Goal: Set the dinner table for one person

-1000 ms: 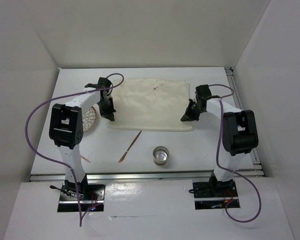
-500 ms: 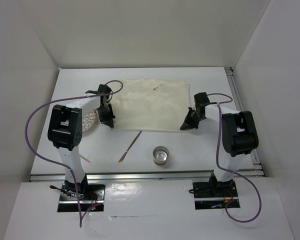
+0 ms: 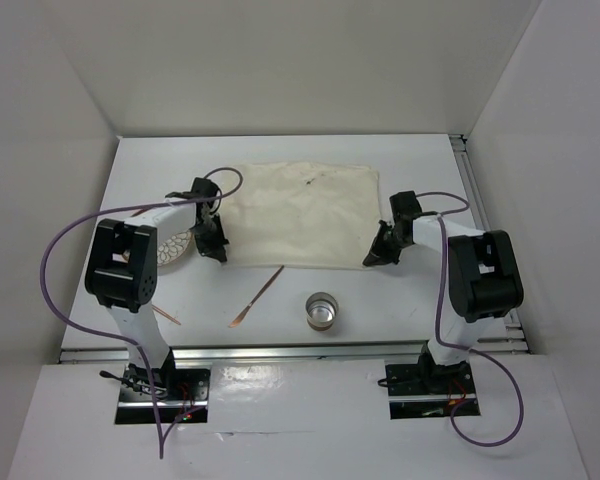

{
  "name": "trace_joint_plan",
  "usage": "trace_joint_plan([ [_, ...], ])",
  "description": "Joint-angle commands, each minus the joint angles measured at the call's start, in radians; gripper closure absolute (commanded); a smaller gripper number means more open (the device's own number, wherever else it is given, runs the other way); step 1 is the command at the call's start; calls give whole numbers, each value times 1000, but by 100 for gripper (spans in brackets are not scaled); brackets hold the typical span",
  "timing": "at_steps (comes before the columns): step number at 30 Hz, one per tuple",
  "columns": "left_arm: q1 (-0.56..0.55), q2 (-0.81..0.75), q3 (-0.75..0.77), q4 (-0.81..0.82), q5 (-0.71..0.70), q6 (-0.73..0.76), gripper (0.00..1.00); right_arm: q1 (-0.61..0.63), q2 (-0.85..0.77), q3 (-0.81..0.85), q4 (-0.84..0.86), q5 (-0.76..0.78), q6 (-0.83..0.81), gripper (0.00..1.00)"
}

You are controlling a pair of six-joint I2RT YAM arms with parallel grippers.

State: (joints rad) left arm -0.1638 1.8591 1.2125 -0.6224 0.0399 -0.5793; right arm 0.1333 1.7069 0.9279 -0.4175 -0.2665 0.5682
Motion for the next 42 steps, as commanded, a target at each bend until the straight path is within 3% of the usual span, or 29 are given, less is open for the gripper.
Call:
trace_joint_plan([
  [1,6,-6,-64,-54,-12,6,100,8,-16,-31,-83,87,-16,100],
  [21,6,-64,-145,-85,-60,7,100,46,-84,-92,-95,96,-8,100],
  [24,6,-83,-136,-94,-60,16,100,55,-174,-101,-83,96,5,100],
  [26,6,-95,-99,-121,-69,25,100,55,-246,-92,-70,83,16,96],
  [27,6,-104,-84,-132,-69,26,100,55,-263,-83,-70,82,16,84],
  [30,-3,-152,-6,-178,-90,38,89,55,-308,-20,-102,84,25,70],
  [31,-3,-164,37,-191,-100,47,86,55,-308,12,-112,102,25,57],
  [32,-3,-184,59,-201,-115,47,83,55,-323,28,-131,113,25,53],
  [33,-3,-193,77,-210,-124,47,75,55,-337,38,-142,125,25,52],
  [35,-3,-207,120,-236,-146,47,64,55,-348,48,-170,167,25,38],
  [36,-3,-207,121,-237,-146,47,55,43,-348,48,-179,176,25,34],
  [37,9,-219,131,-237,-146,47,37,43,-357,48,-179,185,35,29],
  [38,21,-219,119,-237,-134,47,30,16,-357,19,-179,185,47,21],
  [39,21,-230,104,-237,-124,36,25,2,-369,-1,-179,164,47,19],
  [42,84,-241,20,-206,-71,7,24,-55,-409,-95,-130,83,96,18],
])
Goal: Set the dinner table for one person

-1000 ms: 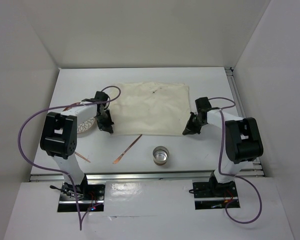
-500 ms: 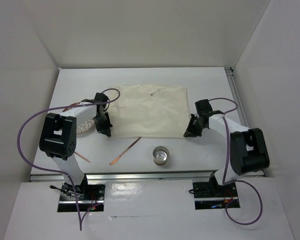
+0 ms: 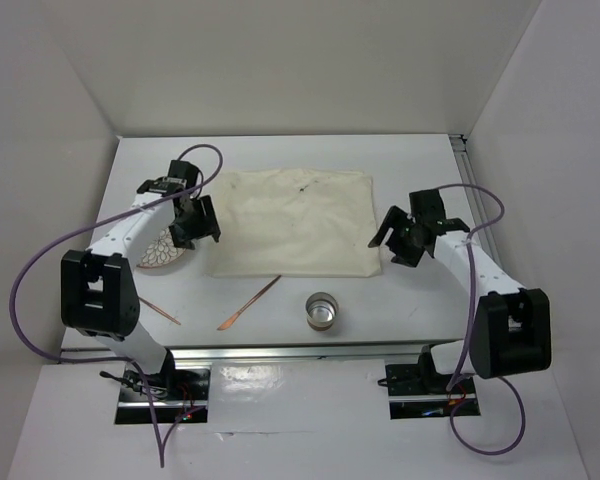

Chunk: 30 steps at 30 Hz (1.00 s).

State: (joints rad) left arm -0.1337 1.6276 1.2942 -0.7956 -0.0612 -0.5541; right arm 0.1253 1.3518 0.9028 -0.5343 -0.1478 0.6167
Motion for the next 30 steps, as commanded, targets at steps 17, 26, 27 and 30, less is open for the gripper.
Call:
trace_joint_plan([
  [17,132,75,-282,171,189,-113,36,-110,-25,-320,276,-151,196,28],
  [26,132,141,-253,190,189,-122,83,-110,38,-320,378,-138,227,65],
  [27,132,141,-253,190,189,-122,97,-110,47,-320,378,-137,227,77],
  [30,132,141,-262,190,189,-122,100,-110,47,-320,369,-128,218,99],
])
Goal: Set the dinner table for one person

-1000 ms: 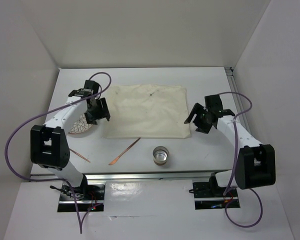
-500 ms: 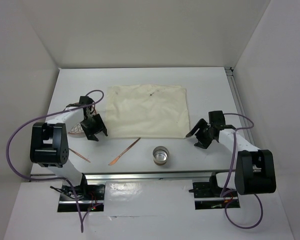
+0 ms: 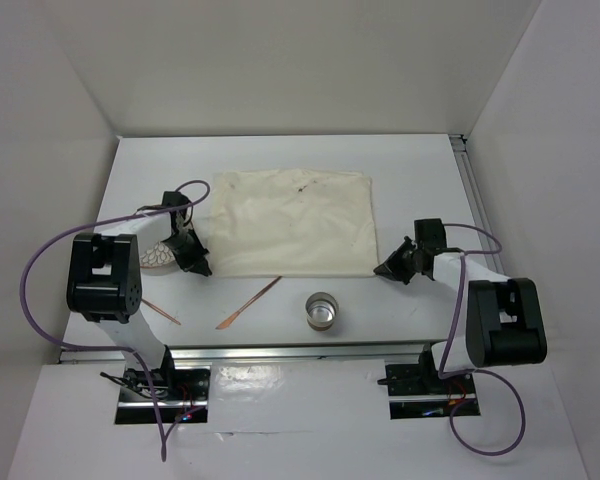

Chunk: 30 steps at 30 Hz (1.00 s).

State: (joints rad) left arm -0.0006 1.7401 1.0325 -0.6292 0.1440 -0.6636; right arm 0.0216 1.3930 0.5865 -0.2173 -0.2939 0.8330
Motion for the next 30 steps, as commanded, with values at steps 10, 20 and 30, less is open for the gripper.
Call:
trace_joint_plan([
  [10,-1,-34,-46,0,-17,-4,100,-6,-149,-102,-30,85,-8,100],
  [20,-33,-47,-25,-13,-32,7,75,-6,-115,4,-53,98,-67,86],
  [30,-42,-168,182,-193,-201,25,18,-6,-72,167,-172,180,-124,10],
])
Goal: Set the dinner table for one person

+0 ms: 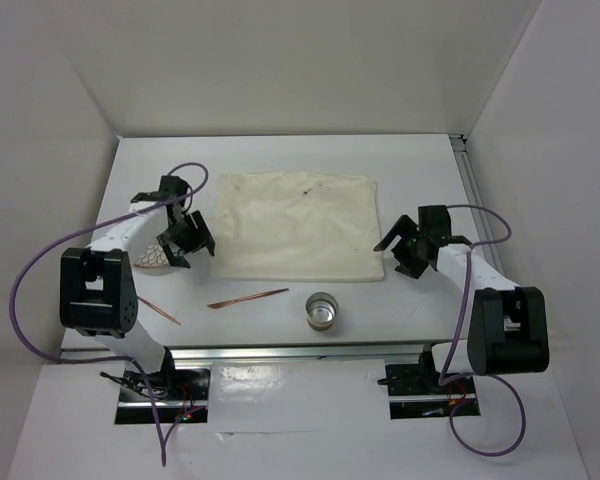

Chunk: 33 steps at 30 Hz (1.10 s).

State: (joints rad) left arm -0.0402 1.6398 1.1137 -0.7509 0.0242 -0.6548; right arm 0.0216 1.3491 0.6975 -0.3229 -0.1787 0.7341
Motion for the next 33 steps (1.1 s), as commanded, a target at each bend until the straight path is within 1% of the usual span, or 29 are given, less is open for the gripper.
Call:
trace_joint_plan([
  [1,-3,-67,153,-85,-108,17,22,-6,-37,56,-76,76,-36,9],
  [3,20,-78,199,-122,-121,17,26,-6,-65,91,-105,102,-45,9],
  [5,57,-78,245,-131,-139,17,26,-6,-80,111,-116,114,-59,8],
  [6,112,-78,256,-131,-139,17,23,-6,-94,128,-131,114,-59,8],
  [7,143,-63,265,-131,-139,17,15,-6,-94,128,-145,114,-70,8],
  [8,175,-52,276,-140,-126,8,9,-6,-106,141,-145,123,-79,8],
  [9,237,-29,287,-140,-83,7,5,-6,-119,152,-156,123,-79,8],
  [10,264,-29,287,-149,-60,7,0,-6,-119,152,-156,123,-91,8],
  [11,290,-29,287,-127,-35,7,0,-6,-129,152,-156,111,-104,8],
  [14,370,-38,200,-64,84,18,0,-6,-151,152,-165,88,-113,8],
  [17,439,-38,173,-53,143,18,0,-6,-151,152,-165,79,-140,8],
  [18,459,-29,152,-53,169,5,1,-6,-151,140,-154,59,-153,8],
  [20,499,-29,123,-36,227,4,5,-6,-151,122,-154,71,-153,9],
  [21,499,-29,114,-36,238,4,9,-6,-151,122,-154,71,-163,9],
  [24,508,-29,94,-36,208,4,10,-6,-151,89,-154,82,-164,9],
  [25,508,-29,80,-25,207,4,13,-6,-160,74,-139,68,-151,9],
  [27,517,-20,68,-10,207,4,16,-6,-160,62,-127,53,-151,9],
  [28,517,-6,67,-10,218,4,21,-6,-160,62,-114,41,-151,9],
  [29,517,8,58,-1,218,4,24,-6,-160,62,-114,41,-151,9],
  [33,517,17,35,8,218,-17,25,-6,-127,76,-116,22,-176,9],
])
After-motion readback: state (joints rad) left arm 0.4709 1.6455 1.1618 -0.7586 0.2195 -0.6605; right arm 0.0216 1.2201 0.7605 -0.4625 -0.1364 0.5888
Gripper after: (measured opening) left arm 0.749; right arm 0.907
